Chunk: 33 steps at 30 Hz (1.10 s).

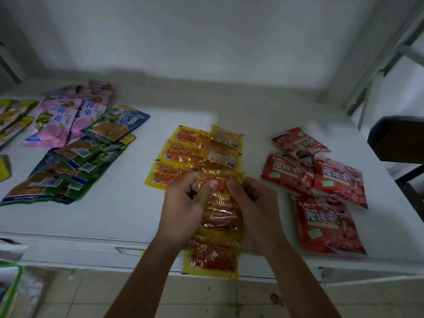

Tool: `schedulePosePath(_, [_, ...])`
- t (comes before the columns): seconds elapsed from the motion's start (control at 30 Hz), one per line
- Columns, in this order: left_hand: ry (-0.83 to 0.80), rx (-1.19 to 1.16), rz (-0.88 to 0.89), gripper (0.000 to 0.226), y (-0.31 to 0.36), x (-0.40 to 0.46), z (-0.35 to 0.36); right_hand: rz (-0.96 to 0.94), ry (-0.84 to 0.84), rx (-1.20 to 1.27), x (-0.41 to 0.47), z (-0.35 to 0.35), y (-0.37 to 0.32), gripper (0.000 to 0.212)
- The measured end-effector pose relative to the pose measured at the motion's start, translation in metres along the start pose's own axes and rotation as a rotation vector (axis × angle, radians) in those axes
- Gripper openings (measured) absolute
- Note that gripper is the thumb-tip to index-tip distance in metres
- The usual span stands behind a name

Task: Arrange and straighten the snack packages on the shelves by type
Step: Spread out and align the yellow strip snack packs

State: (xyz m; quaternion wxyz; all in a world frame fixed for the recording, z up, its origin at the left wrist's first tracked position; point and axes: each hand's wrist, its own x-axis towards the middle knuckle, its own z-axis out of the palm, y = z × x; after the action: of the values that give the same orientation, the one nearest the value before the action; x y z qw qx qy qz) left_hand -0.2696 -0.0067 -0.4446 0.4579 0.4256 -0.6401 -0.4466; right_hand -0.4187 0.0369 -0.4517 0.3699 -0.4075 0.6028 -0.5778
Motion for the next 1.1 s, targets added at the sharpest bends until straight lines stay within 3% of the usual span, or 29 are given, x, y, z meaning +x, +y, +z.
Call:
schedulePosePath(0.13, [-0.007, 0.026, 0.017, 0.038, -0.003, 0.0, 0.0, -0.047, 0.011, -0.096, -0.003, 0.004, -0.003, 0.064])
schedulePosePath(0.2, [-0.008, 0.026, -0.017, 0.041, -0.001, 0.0, -0.001, -0.057, 0.004, -0.122, -0.002, 0.003, -0.002, 0.052])
schedulePosePath(0.3, [-0.02, 0.021, -0.026, 0.043, 0.0, -0.001, -0.002, -0.046, -0.008, -0.147, -0.001, -0.001, 0.0, 0.012])
schedulePosePath(0.33, [-0.018, -0.003, -0.029, 0.041, 0.002, -0.002, -0.002, -0.041, -0.018, -0.158, -0.001, -0.002, 0.0, 0.011])
schedulePosePath(0.43, [-0.031, -0.049, -0.046, 0.02, 0.004, -0.001, -0.001, -0.028, -0.028, -0.142, -0.003, -0.002, -0.001, 0.019])
schedulePosePath(0.53, [-0.049, -0.019, -0.024, 0.02, 0.002, -0.001, -0.002, -0.033, -0.015, -0.146, -0.003, -0.003, -0.002, 0.016])
schedulePosePath(0.57, [-0.045, 0.018, -0.014, 0.03, 0.001, -0.002, -0.002, -0.036, -0.001, -0.155, -0.003, -0.002, -0.001, 0.014])
schedulePosePath(0.63, [-0.026, 0.052, -0.011, 0.041, -0.001, -0.002, -0.002, -0.044, 0.037, -0.174, -0.004, 0.004, -0.002, 0.032])
schedulePosePath(0.73, [0.023, 0.083, 0.012, 0.035, -0.001, -0.003, 0.001, -0.061, 0.078, -0.191, -0.006, 0.012, -0.003, 0.049])
schedulePosePath(0.9, [0.025, 0.078, 0.074, 0.007, -0.005, -0.004, -0.002, -0.098, 0.105, -0.251, -0.002, 0.014, -0.009, 0.022])
schedulePosePath(1.1, [0.007, 0.065, -0.001, 0.017, 0.02, 0.039, -0.044, -0.078, 0.042, -0.215, 0.02, 0.047, -0.041, 0.018])
